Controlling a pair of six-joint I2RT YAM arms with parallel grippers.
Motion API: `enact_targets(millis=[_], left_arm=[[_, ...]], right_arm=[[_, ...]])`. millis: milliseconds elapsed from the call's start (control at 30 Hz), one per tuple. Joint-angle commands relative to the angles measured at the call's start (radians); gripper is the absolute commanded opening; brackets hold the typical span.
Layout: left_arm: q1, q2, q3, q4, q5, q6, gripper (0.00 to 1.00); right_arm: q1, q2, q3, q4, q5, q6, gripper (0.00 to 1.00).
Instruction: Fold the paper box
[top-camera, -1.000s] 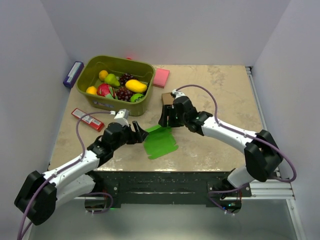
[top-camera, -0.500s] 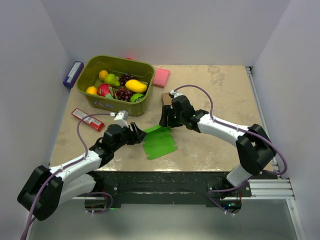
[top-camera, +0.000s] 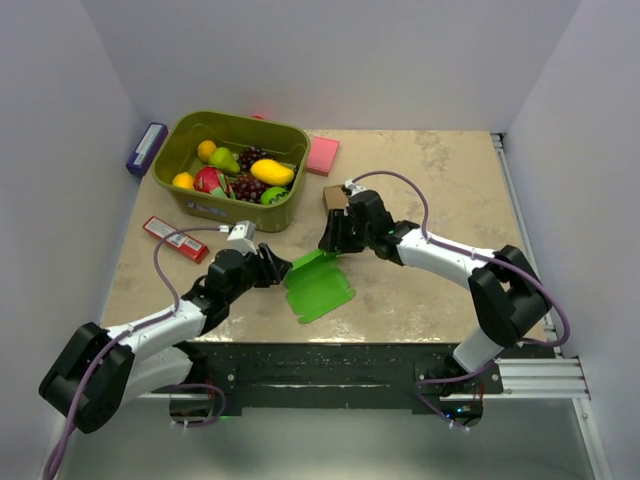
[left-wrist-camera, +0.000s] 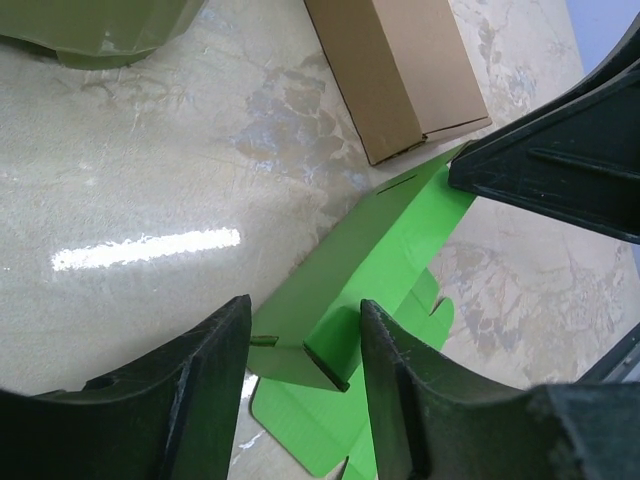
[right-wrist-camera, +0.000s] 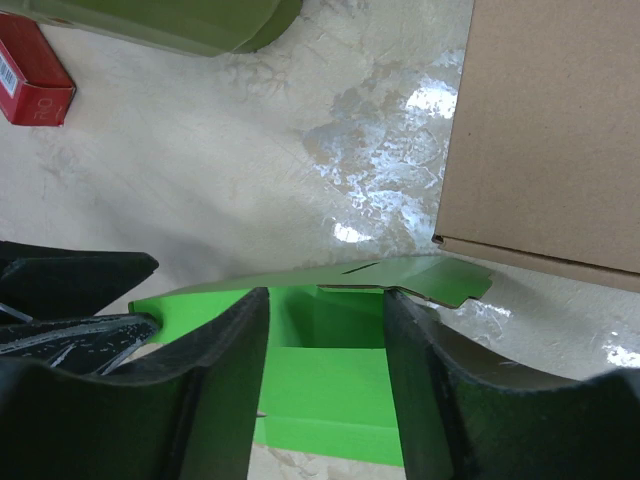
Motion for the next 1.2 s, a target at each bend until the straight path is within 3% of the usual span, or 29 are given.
enact_targets(millis=[0,500,1167], left_arm=[[0.01,0.014,-0.013,0.076,-0.012,0.016,0.5],[0.008,0.05,-0.031,0.123,0.009,0.005,0.45],[0.008,0.069,-0.042,0.154,0.008,0.011,0.41]], right_arm=[[-0.005,-0.002,-0.021,0.051,-0.051,0.021,0.5],[-0.005,-0.026,-0.102,0.134,-0.11,0.091,0.43],[-0.006,-0.064,-0.323,0.439,-0.157,0.39,0.28]])
